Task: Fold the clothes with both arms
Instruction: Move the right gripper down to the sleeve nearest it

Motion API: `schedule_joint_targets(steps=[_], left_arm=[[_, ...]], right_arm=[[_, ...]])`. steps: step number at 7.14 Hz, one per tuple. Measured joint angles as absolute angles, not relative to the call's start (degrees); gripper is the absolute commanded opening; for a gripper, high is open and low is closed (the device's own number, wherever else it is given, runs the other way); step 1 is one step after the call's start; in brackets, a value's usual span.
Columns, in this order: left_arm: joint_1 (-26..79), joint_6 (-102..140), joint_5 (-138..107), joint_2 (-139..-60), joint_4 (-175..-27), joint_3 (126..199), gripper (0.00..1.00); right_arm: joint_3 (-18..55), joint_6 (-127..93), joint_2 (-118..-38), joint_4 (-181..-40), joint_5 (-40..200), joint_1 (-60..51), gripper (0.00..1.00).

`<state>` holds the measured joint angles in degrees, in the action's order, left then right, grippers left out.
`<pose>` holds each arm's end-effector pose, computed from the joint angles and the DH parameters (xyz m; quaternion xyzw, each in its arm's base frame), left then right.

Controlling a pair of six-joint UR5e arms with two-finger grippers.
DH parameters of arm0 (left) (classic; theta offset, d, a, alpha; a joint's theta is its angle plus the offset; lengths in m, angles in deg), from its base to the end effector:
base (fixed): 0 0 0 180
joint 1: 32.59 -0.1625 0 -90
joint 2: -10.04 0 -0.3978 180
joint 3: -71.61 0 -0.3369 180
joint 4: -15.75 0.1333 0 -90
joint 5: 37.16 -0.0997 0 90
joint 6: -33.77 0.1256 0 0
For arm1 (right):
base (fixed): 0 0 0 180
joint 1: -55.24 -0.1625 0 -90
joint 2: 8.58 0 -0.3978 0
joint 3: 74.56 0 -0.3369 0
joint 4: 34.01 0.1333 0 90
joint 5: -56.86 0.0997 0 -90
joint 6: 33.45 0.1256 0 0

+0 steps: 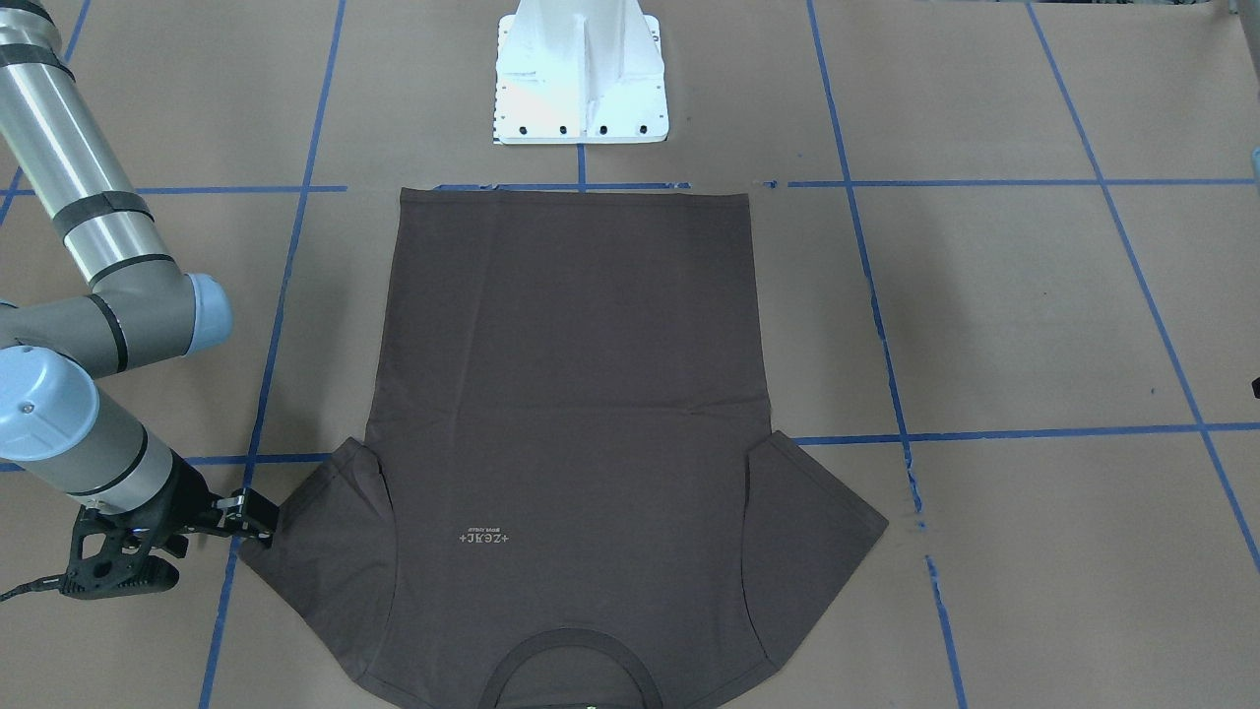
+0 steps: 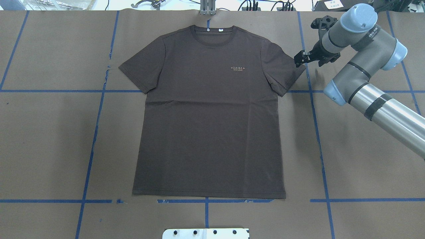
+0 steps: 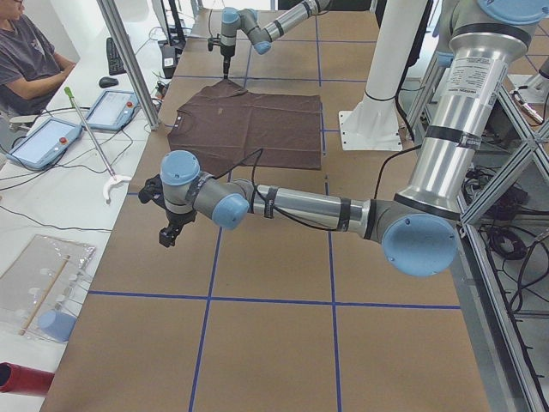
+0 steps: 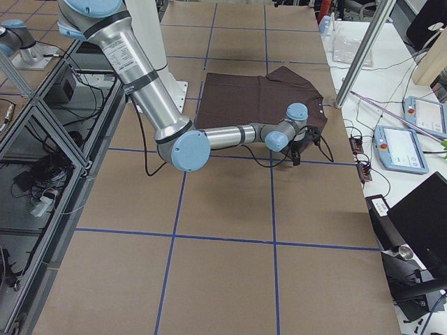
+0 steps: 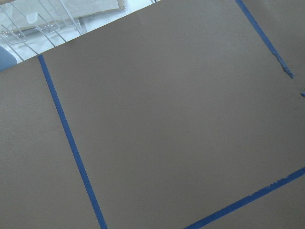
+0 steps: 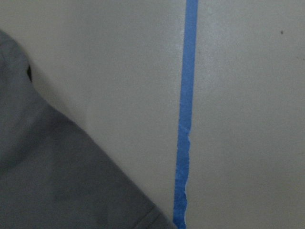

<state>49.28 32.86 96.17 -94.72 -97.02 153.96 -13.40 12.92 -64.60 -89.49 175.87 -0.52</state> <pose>0.0336 -0.5686 0.5350 0.2107 0.3745 0.1515 0.8902 -0.3367 -0.6233 0.4831 0.0980 -0.3921 0.0117 0.9146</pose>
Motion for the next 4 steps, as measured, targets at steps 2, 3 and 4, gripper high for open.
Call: schedule_joint_targets(steps=[2,3,4], left_arm=[[49.3,32.9,96.2,-94.7,-97.0,154.0,1.00],[49.3,32.9,96.2,-94.7,-97.0,154.0,1.00],[49.3,32.9,96.2,-94.7,-97.0,154.0,1.00]], right_arm=[[-14.1,12.9,-64.1,-89.6,175.9,-0.2,0.91],[-14.3,13.0,-64.1,-89.6,175.9,0.0,0.87],[-14.4,13.0,-64.1,-89.6,175.9,0.1,0.84]])
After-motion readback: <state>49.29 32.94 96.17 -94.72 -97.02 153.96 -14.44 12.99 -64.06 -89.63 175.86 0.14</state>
